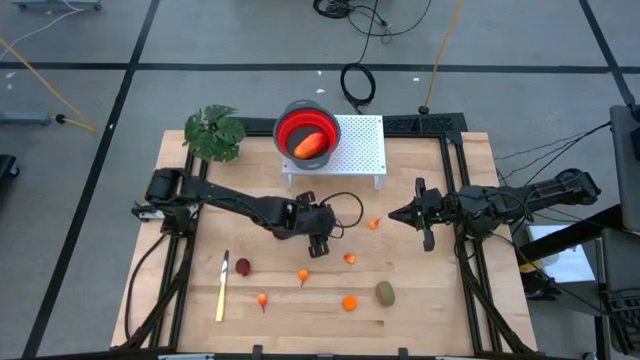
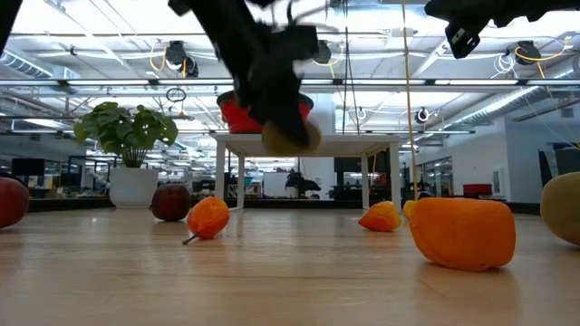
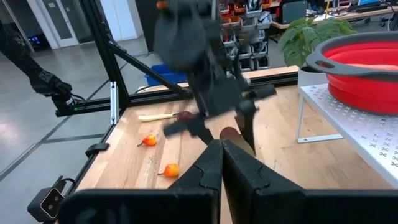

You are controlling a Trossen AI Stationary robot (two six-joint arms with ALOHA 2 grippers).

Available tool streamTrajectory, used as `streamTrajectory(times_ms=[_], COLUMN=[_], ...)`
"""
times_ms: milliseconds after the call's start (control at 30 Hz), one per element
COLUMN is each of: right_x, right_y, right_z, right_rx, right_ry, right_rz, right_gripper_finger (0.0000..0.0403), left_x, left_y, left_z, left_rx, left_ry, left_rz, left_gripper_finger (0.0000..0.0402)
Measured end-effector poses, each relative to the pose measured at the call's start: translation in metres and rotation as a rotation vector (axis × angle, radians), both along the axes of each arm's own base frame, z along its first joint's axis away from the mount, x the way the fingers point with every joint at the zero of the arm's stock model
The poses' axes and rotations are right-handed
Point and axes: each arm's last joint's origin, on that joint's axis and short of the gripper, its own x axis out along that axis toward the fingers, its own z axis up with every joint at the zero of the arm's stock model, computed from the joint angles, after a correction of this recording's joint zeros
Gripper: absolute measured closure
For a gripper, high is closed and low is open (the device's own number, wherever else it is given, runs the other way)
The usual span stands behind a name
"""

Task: Pick & Place Fruit
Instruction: Put the kiwi into the red strainer bowl on the shelf

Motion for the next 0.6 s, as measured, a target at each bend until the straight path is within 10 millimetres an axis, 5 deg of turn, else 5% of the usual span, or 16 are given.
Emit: streamTrajectory(times_ms=[600], right_x=[-0.001], right_y=[0.0], right_z=[-0.005], right_rx=[-0.015], right_ry=[0.053], right_rz=[0.001], right_gripper_finger=[0.0399], left_x=[0.007], left_y=[-0.02], left_z=[0.092], left_rx=[-0.458], left_ry=[-0.611], left_rz=[-0.489], left_gripper_finger=[0.0193])
